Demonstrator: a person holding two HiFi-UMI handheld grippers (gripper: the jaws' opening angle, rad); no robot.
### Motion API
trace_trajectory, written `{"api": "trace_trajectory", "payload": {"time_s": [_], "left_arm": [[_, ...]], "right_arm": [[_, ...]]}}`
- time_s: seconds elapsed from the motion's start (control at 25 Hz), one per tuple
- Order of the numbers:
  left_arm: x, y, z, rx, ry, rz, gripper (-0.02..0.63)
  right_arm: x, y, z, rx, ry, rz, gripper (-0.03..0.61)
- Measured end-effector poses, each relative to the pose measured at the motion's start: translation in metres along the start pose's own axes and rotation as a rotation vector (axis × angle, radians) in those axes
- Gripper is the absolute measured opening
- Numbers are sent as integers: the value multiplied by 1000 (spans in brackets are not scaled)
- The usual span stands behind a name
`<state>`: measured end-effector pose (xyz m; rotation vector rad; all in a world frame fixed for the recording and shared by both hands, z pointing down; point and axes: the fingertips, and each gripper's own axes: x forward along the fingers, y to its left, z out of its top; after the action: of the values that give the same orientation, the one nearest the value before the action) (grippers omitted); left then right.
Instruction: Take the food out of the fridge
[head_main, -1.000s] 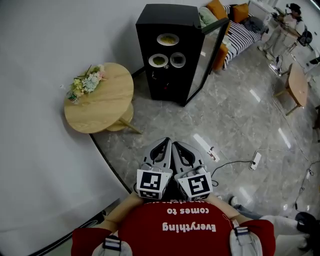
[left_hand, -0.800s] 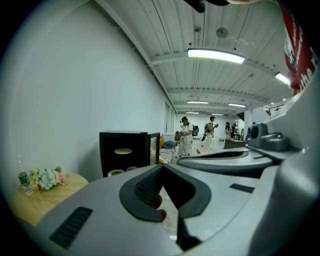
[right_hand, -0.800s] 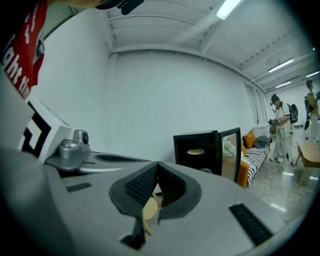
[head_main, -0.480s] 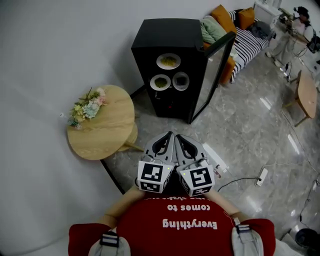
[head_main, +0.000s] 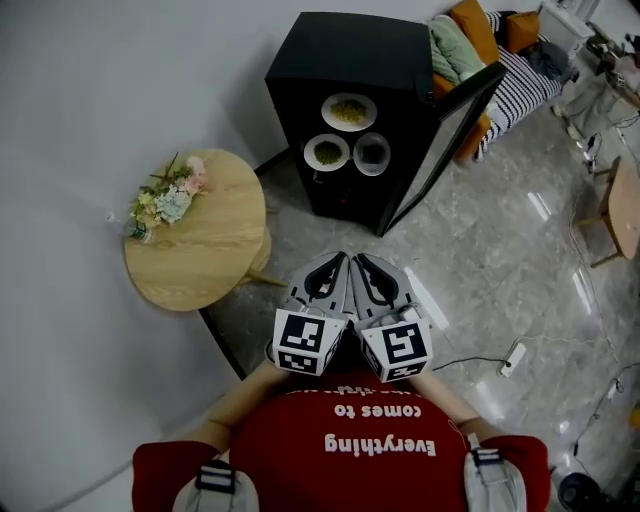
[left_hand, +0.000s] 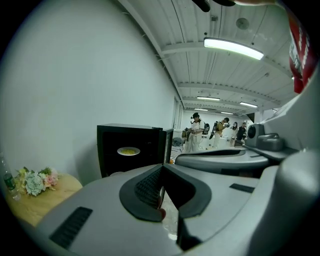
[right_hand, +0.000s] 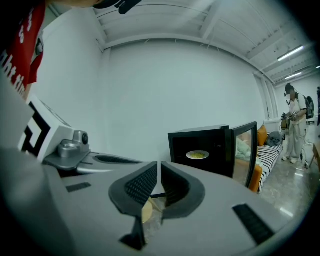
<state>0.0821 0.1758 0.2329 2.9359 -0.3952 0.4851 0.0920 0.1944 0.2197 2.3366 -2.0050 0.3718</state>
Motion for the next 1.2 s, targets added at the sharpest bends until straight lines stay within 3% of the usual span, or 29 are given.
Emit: {"api": "trace_trajectory", "payload": {"time_s": [0.16,0.32,0.52,0.64,0.92,1.08,1.2], "left_arm": [[19,17,3,-46,12,1,5],[42,30,2,-117,44,-22,5],[79,61,3,-154,54,-55,5],[103,86,-9,-175,84,-59,5],[147,119,-29,-137,83,-95,5],[175,118,-52,-68,72,-135,5],[194,116,-70,-68,68,-164,6]], "right_arm": [[21,-8,0,1,30,16,14],[44,-26,-6,49,83,-22,21],[84,-53,-18,144,152,-40,88],[114,-68,-34,267,192,-33,104],[181,-127,-105,723,269,-84,131],[221,-167,-150,795,285,-144,132],[242,-198,-185,874,293,-203,132]]}}
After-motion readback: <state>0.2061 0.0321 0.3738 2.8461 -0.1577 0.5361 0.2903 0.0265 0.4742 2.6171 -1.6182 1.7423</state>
